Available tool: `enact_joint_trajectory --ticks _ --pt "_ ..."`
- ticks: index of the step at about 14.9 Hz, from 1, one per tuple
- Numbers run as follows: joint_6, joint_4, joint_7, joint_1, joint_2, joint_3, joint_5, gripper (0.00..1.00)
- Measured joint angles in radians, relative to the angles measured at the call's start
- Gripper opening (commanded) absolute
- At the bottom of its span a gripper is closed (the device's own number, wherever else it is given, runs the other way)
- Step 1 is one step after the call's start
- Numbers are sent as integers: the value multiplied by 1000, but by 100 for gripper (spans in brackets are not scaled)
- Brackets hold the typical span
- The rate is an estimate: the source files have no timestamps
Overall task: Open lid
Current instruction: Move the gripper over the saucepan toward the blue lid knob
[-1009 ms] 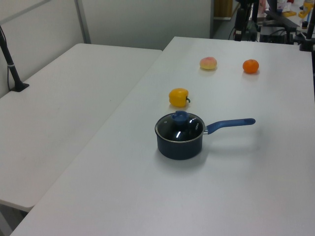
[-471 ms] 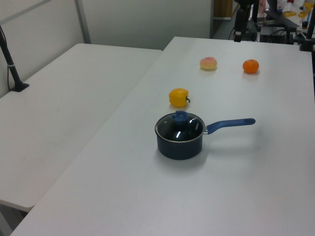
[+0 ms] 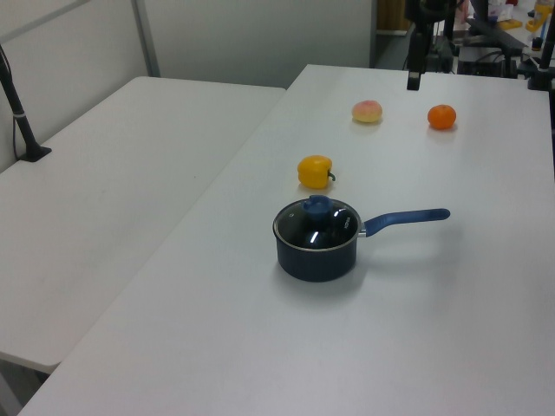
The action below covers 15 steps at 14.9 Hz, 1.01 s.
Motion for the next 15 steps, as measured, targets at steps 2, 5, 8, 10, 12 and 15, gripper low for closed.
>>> enact_joint_trajectory --ticks 2,5,8,10,12,15 --pt "52 0 46 28 21 4 1 100" --pt "94 1 141 60 55 5 2 100" --pt "106 28 253 97 99 5 2 100" --pt "153 43 293 123 137 6 2 100" --pt "242 55 327 151 191 7 2 100" --pt "334 63 330 163 248 7 2 100"
